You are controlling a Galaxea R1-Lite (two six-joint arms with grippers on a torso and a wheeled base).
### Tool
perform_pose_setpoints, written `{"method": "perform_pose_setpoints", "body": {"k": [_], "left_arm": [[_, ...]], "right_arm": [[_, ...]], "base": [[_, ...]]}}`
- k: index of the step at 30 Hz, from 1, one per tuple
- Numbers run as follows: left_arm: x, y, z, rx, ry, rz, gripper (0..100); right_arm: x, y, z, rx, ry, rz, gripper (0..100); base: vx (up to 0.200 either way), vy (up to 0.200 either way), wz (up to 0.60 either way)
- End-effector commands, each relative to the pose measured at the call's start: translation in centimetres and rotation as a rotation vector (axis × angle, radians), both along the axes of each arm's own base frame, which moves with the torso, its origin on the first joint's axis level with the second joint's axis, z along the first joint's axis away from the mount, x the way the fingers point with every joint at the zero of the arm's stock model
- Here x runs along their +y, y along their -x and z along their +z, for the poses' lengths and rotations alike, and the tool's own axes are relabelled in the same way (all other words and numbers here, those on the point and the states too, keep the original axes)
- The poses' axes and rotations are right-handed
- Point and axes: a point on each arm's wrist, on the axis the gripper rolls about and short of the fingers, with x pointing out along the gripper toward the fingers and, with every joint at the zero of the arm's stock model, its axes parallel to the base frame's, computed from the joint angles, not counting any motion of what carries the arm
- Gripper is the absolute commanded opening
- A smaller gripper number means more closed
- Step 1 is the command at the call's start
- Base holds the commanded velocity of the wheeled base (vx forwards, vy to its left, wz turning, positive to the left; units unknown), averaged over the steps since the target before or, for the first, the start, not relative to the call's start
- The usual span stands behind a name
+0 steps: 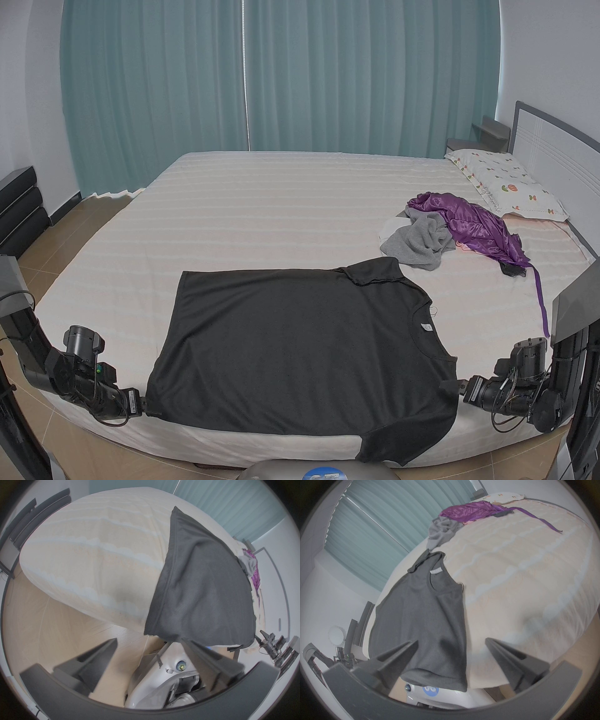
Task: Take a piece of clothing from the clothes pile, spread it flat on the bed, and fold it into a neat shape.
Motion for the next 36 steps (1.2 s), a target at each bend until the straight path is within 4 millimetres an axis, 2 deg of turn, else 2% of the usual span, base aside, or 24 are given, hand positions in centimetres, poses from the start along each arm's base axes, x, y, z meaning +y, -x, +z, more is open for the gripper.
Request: {"method": "perform_pose_setpoints", "body": {"k": [1,10,21,30,36], "left_arm": [[0.9,-0.6,1.1,-0.066,0.037,0.041,100],[1.6,-1.4,4.6,-0.218,0.092,0.094,100],[1.7,-1.9,5.0,-0.230,0.134,0.141,100],[1.8,-2.0,5.1,-0.233,0.141,0.161,100],[1.8,-2.1,5.2,-0.237,0.143,0.161,100]], "right_arm": [[-0.4,0.0,1.0,-0.060,-0.017,-0.023,100],[-1.1,-0.7,3.4,-0.201,-0.047,-0.080,100],[-0.8,-0.8,3.6,-0.196,-0.094,-0.099,100],[-0.8,-0.8,3.4,-0.187,-0.096,-0.099,100],[-0.8,-0.9,3.3,-0.186,-0.097,-0.098,100]], "base": [[0.000,0.000,0.00],[0.000,0.000,0.00],[0.000,0.000,0.00],[0.000,0.200,0.00],[0.000,0.000,0.00]]}}
